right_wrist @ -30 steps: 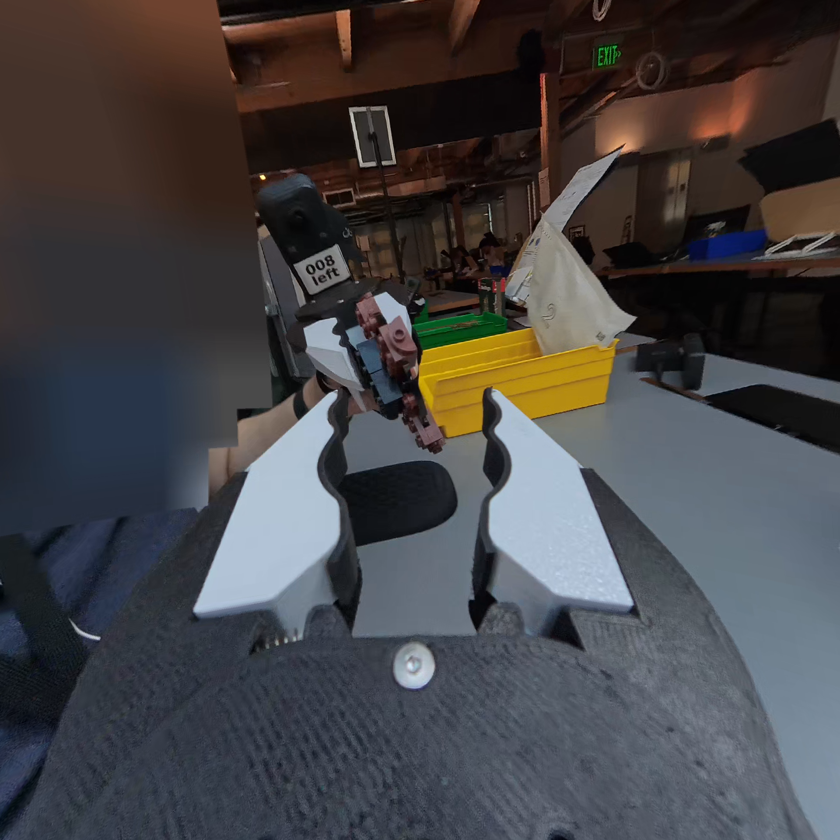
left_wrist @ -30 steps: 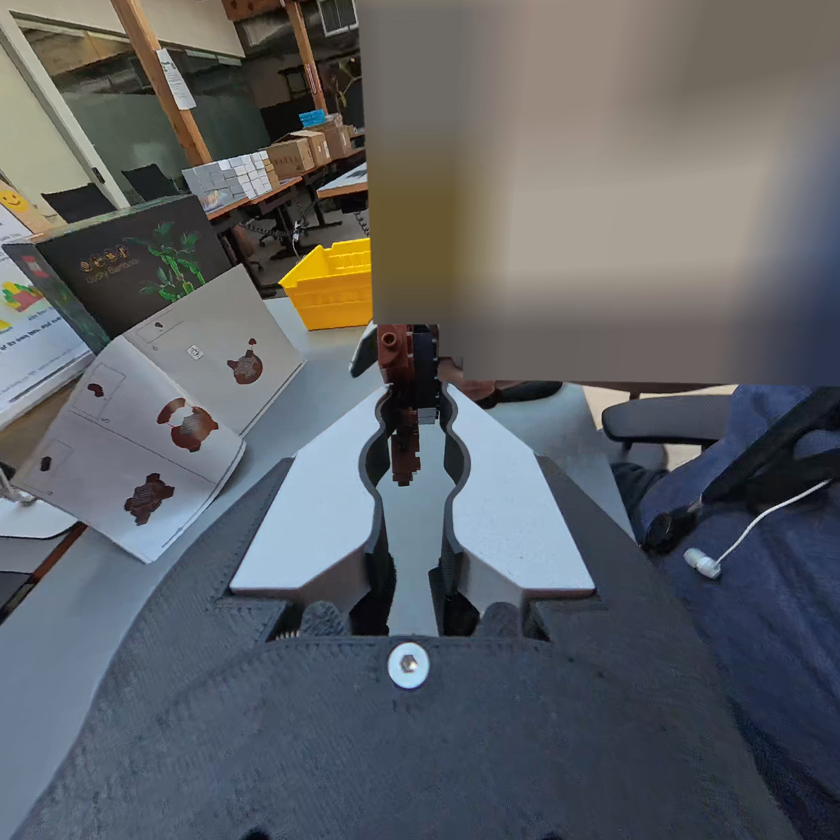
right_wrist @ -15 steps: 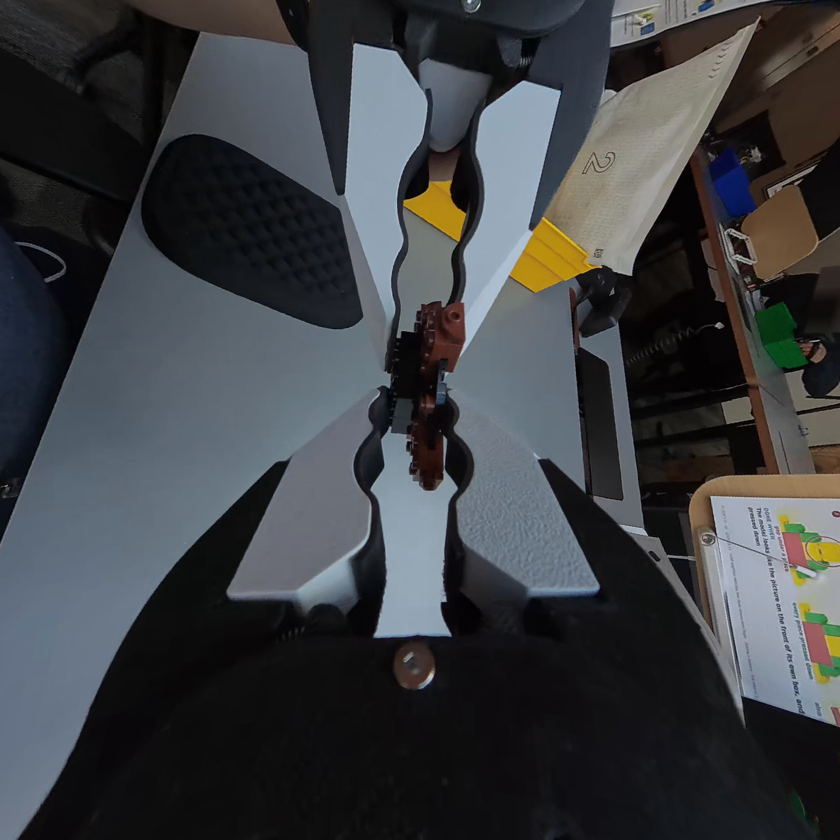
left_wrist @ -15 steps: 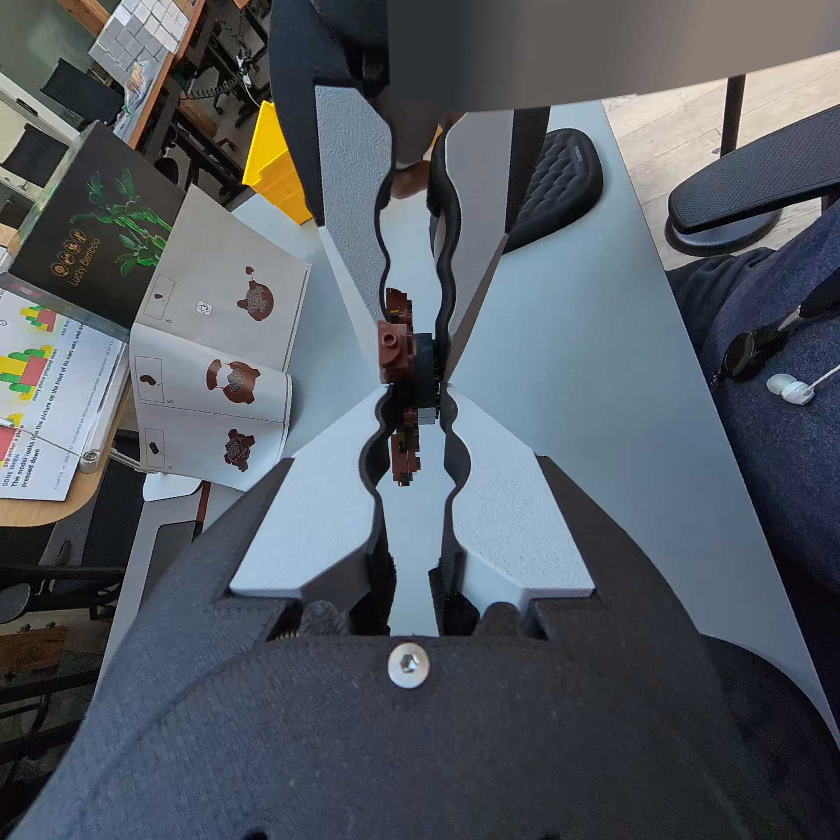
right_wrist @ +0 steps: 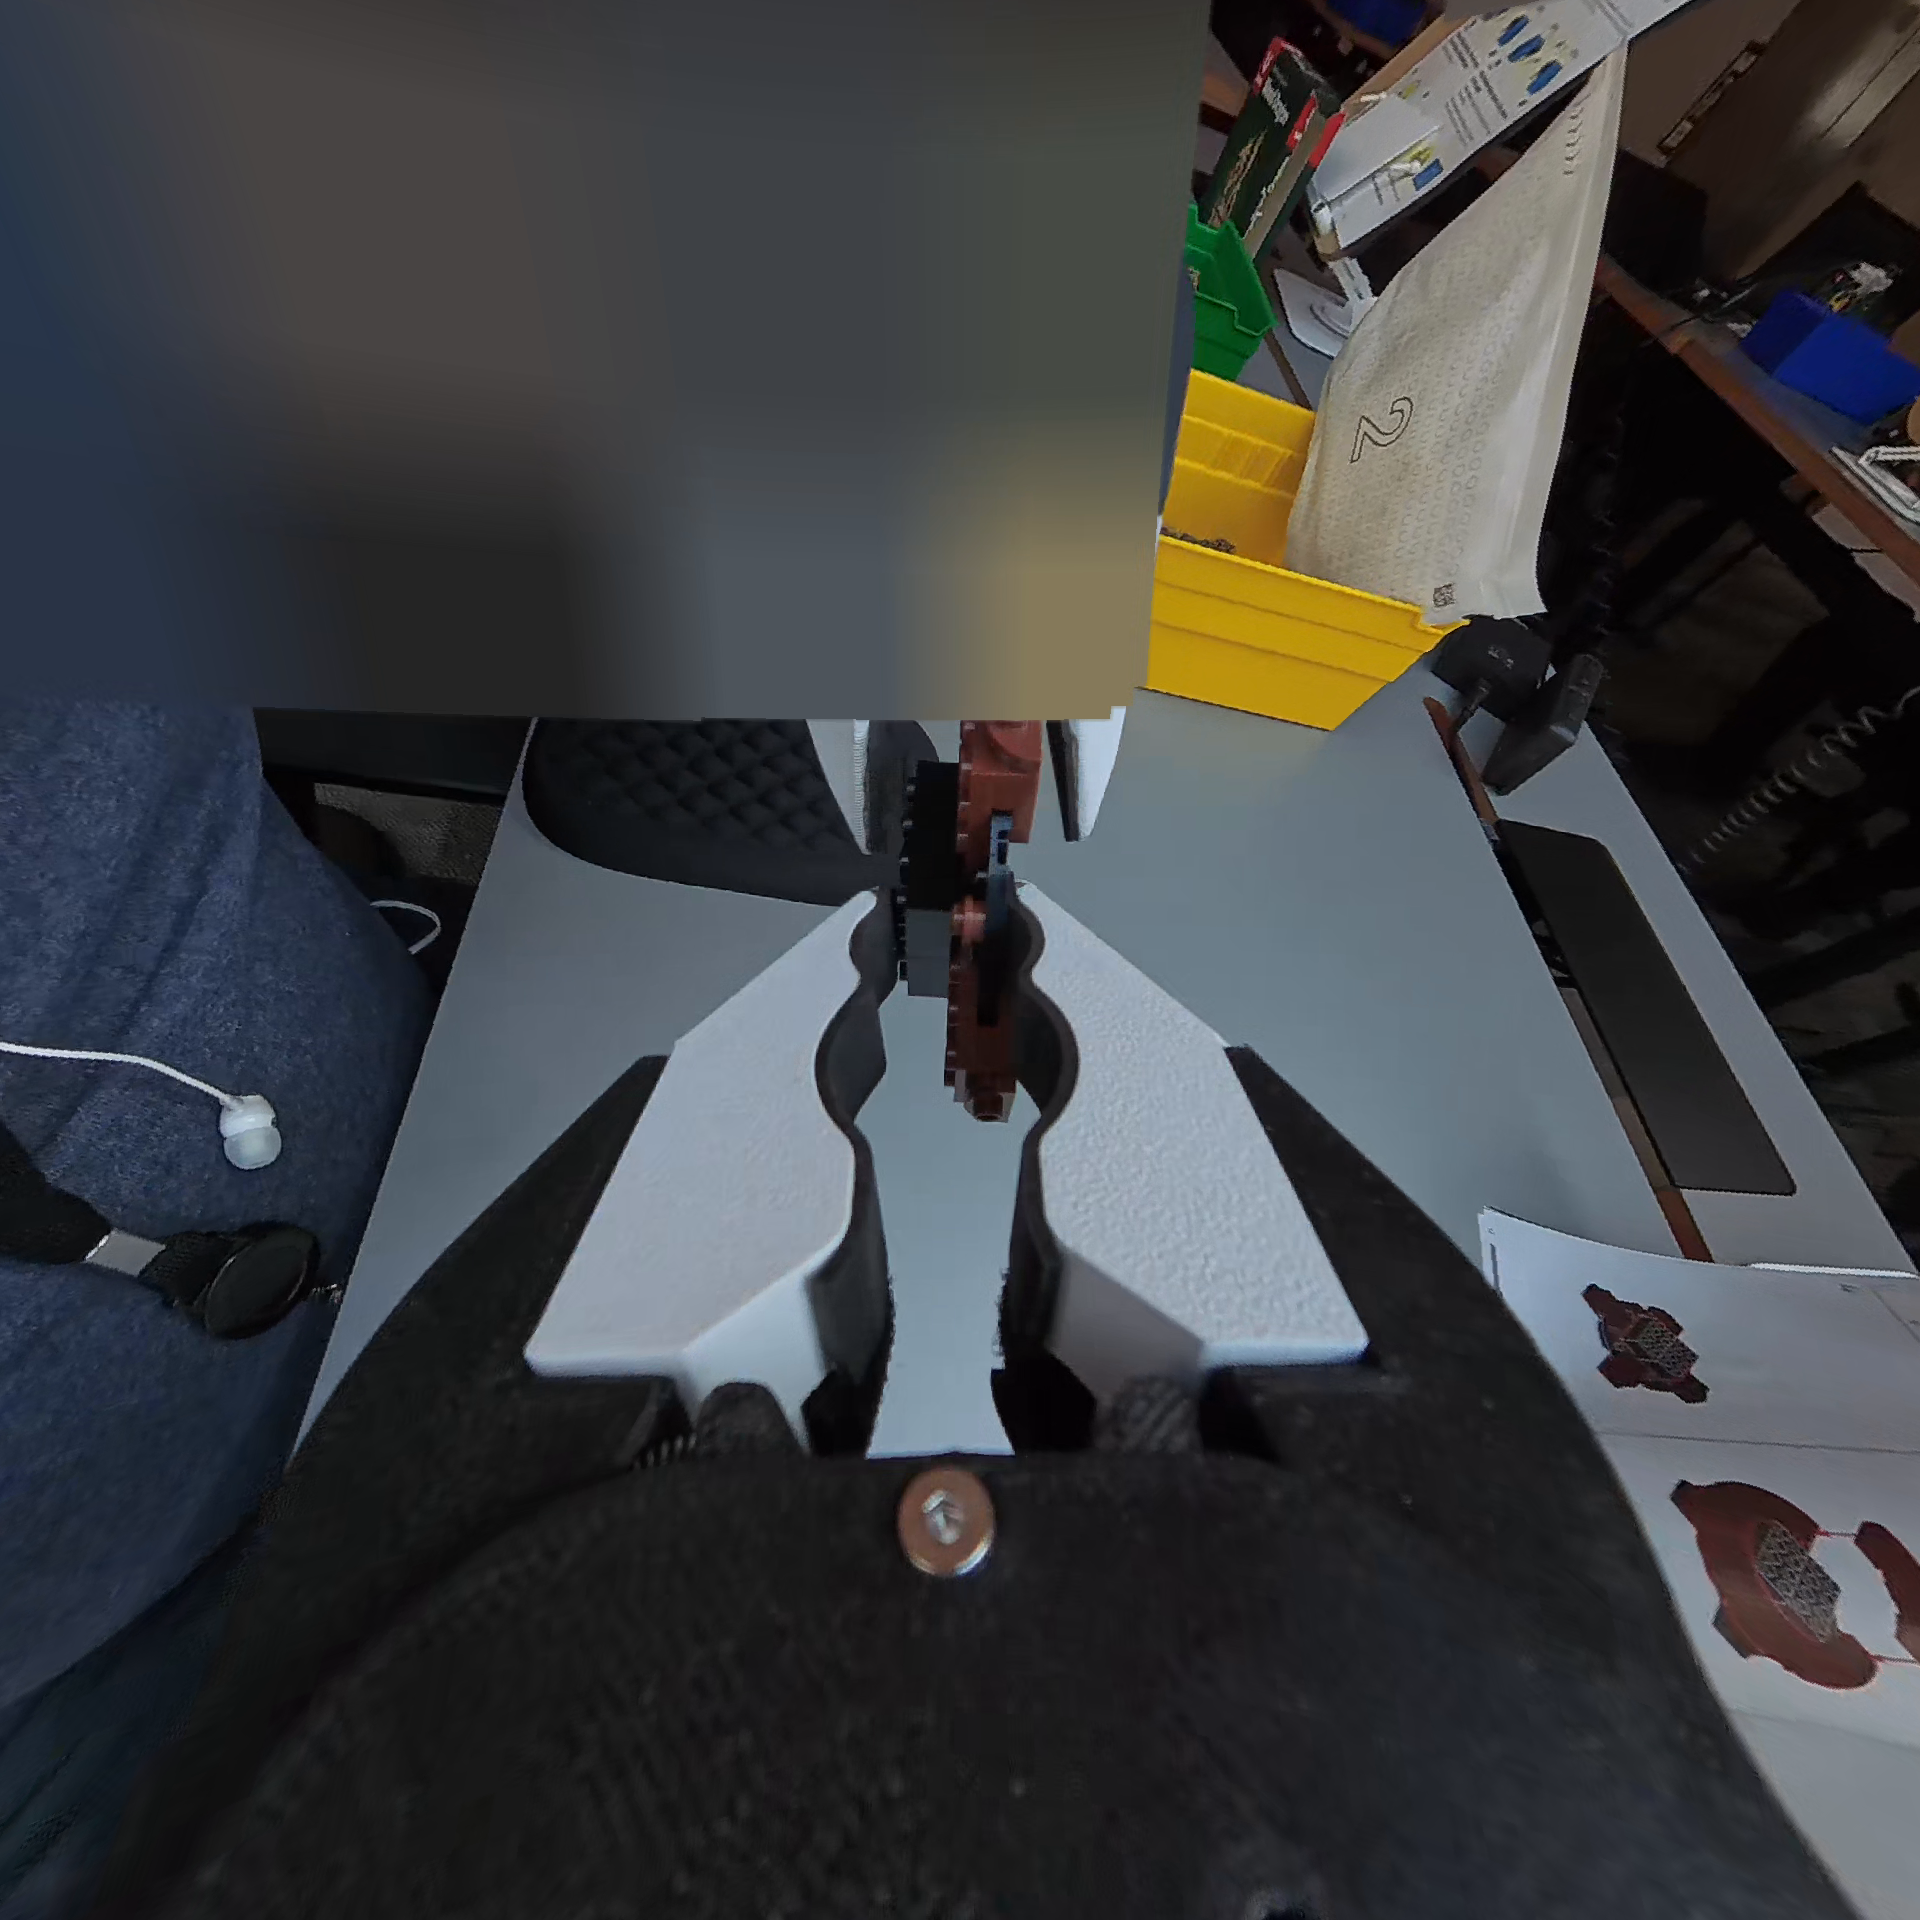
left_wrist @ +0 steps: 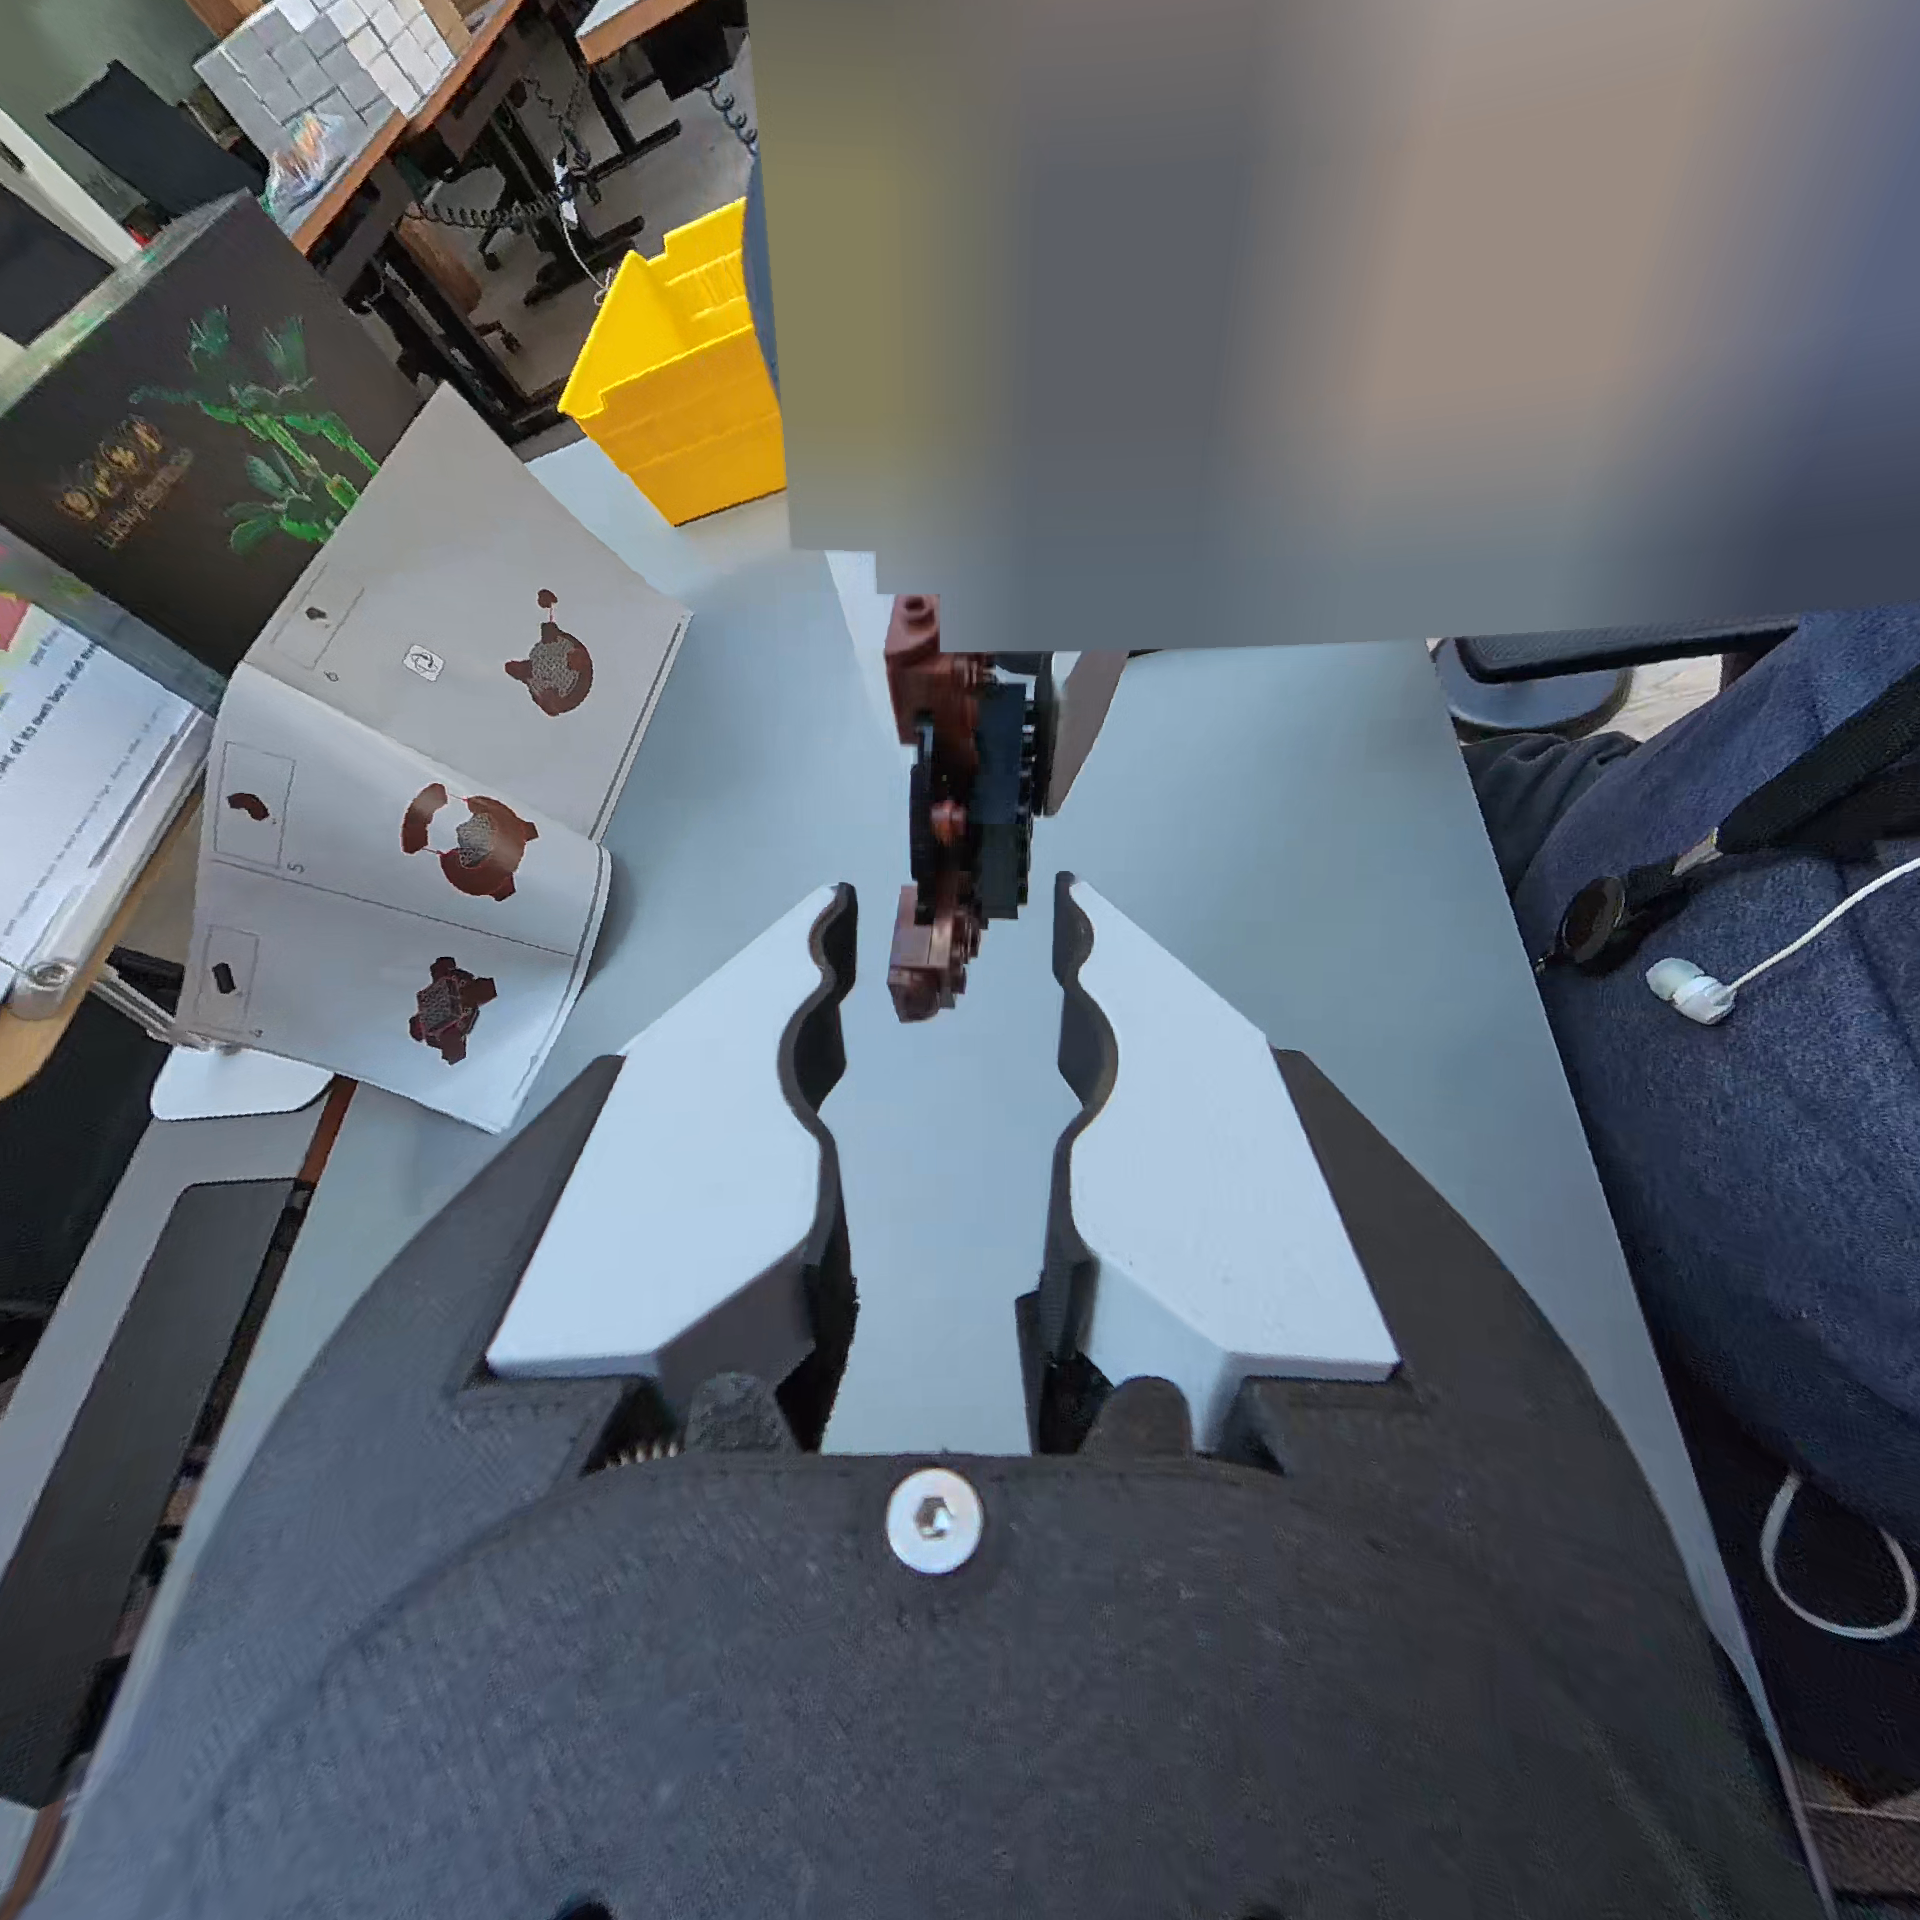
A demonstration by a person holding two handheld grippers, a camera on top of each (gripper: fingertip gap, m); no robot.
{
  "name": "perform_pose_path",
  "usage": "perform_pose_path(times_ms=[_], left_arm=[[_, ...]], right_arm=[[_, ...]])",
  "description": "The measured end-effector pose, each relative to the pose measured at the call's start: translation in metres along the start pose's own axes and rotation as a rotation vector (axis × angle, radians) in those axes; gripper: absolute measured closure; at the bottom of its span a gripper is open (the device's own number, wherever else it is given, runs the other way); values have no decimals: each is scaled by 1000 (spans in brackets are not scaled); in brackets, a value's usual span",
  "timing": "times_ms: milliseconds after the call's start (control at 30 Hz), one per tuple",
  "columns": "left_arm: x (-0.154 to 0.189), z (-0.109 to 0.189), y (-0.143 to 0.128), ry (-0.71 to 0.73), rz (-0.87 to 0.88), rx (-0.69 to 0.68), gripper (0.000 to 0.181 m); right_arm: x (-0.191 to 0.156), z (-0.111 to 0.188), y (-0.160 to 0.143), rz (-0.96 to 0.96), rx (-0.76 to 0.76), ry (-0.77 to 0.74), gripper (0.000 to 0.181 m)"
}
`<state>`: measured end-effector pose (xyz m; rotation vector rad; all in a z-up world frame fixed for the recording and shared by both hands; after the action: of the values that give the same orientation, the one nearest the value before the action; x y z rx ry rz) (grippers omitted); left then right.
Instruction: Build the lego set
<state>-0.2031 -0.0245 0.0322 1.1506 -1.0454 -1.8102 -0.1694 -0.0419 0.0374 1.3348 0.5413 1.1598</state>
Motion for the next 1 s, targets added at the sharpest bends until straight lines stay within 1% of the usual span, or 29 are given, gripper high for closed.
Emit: perform_pose_path(times_ms=[67, 100, 133, 167, 300, 333, 400, 467, 600, 633, 733, 800, 900, 933, 1000], left_arm=[[1, -1, -1, -28, 75, 39, 143], [2, -3, 1, -40, 102, 77, 145], [2, -4, 4, -50, 125, 116, 151], [1, -5, 7, -63, 151, 150, 160], [-1, -7, 7, -108, 278, 189, 161], [-1, -8, 7, -110, 299, 194, 161], [-2, -8, 7, -100, 308, 209, 161], [-2, -7, 7, -89, 297, 209, 162], [-2, -4, 9, -53, 221, 202, 162], [-2, -3, 10, -47, 211, 201, 162], [1, -2, 12, -62, 221, 202, 162], [1, -2, 13, -83, 278, 219, 162], [1, 1, 19, -150, 440, 300, 164], [0, 2, 19, -172, 490, 320, 164], [-1, 2, 17, -203, 562, 343, 164]], right_arm=[[-1, 1, 2, -54, 25, 22, 164], [-1, 1, 3, -78, 35, 33, 164], [-1, 0, 3, -101, 39, 42, 163], [2, 0, 3, -123, 45, 40, 163], [5, 1, 4, -255, 93, 61, 163], [5, 2, 6, -283, 122, 70, 159], [6, 4, 7, -312, 146, 73, 155], [6, 8, 8, -300, 167, 69, 155], [9, 13, 9, -243, 166, 23, 160], [10, 14, 10, -227, 164, 10, 163], [7, 15, 14, -205, 171, 5, 163], [6, 14, 15, -251, 175, 11, 160], [4, 9, 11, -372, 146, 27, 146], [4, 8, 10, -409, 133, 24, 145], [6, 9, 14, -486, 155, 17, 146]])
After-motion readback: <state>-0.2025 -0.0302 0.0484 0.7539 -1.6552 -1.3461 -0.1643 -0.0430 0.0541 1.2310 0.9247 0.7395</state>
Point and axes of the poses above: each gripper's, where its closed fingertips meet, z back along the fingers, y out of its top, x = y × z across the jaws, the point moved 2 cm from there along z, back along the fingers, and after that the axes turned 12 degrees about x, right-handed, at the moved point
